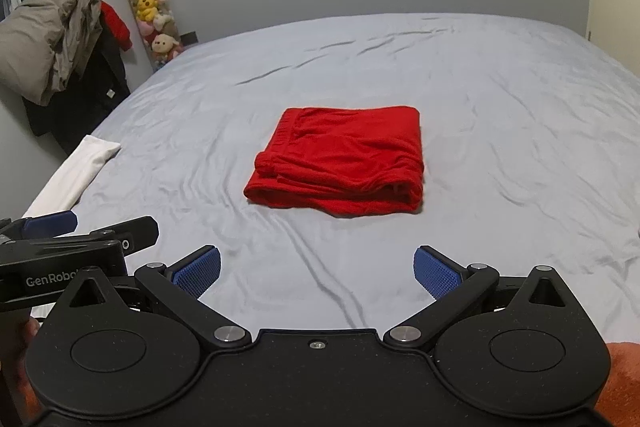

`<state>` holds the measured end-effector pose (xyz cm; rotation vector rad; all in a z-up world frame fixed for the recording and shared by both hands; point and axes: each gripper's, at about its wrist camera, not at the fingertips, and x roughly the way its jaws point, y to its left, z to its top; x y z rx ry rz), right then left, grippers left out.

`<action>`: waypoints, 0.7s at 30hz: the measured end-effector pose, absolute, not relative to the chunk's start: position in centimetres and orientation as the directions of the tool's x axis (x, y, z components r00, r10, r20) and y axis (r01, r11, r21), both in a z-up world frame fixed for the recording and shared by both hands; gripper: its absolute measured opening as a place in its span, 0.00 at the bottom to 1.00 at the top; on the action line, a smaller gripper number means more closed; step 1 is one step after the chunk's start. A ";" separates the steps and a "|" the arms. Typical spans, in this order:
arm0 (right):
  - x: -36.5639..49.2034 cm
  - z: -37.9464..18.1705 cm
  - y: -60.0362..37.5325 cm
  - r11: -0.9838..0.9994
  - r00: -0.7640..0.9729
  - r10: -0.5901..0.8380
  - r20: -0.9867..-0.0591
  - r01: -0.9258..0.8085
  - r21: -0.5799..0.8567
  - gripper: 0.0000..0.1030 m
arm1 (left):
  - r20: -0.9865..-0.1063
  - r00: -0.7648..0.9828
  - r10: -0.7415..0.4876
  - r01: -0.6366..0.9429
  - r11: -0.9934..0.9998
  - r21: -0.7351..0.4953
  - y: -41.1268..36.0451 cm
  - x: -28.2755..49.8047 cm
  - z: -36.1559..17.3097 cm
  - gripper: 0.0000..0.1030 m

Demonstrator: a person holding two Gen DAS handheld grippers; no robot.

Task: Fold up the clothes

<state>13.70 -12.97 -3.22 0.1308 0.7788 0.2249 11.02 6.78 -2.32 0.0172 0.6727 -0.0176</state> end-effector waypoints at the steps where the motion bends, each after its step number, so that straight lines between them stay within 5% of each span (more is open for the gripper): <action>1: 13.7 -3.2 -12.9 0.968 0.691 0.249 -0.679 -0.153 0.199 0.99 | -0.620 0.785 -0.009 0.018 1.000 0.008 6.8 11.0 -2.2 0.99; 21: 13.3 -1.4 -13.3 0.968 0.713 0.249 -0.655 -0.152 0.202 1.00 | -0.637 0.769 0.051 -0.025 0.998 0.049 6.6 11.3 -2.3 0.99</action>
